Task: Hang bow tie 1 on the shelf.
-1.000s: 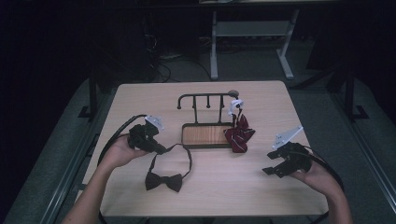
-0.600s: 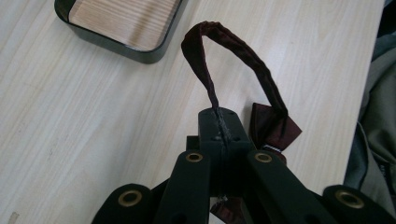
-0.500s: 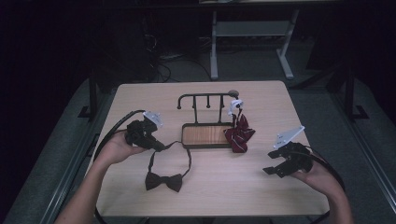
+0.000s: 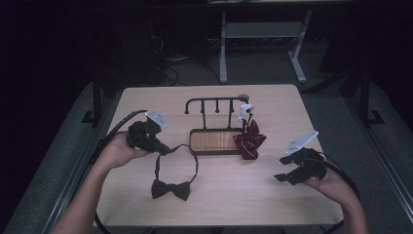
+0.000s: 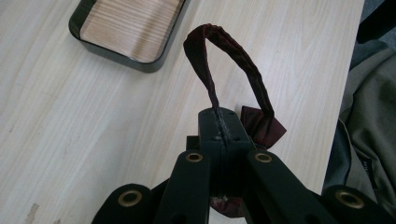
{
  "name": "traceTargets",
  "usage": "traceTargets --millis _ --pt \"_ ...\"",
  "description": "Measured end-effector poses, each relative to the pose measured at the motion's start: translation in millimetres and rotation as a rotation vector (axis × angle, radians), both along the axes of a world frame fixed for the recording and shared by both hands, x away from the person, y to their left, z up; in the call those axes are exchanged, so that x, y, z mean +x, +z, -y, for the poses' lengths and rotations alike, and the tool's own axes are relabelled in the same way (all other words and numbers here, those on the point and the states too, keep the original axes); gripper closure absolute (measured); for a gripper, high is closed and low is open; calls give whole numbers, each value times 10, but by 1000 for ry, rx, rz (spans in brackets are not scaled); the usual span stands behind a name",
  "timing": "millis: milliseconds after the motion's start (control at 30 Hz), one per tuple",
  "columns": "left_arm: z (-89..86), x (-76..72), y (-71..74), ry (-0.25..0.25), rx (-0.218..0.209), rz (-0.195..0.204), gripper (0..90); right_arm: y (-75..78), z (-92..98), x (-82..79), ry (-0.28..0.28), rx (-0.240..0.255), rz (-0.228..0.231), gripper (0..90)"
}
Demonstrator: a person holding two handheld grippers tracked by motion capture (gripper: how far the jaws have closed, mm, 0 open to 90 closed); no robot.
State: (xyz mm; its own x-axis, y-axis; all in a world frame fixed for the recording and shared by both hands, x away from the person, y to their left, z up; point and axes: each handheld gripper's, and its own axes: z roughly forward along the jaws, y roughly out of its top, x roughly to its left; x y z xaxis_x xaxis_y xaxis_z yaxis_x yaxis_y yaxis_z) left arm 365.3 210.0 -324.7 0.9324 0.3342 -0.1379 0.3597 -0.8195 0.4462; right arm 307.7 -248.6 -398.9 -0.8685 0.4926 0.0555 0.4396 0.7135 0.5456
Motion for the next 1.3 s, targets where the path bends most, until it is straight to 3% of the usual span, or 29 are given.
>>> traceTargets --millis 800,1300 --pt "15 16 338 -18 1 51 896 -1 -23 6 12 0 2 323" --pt "53 79 469 -30 -7 43 898 -17 13 11 4 6 0 318"
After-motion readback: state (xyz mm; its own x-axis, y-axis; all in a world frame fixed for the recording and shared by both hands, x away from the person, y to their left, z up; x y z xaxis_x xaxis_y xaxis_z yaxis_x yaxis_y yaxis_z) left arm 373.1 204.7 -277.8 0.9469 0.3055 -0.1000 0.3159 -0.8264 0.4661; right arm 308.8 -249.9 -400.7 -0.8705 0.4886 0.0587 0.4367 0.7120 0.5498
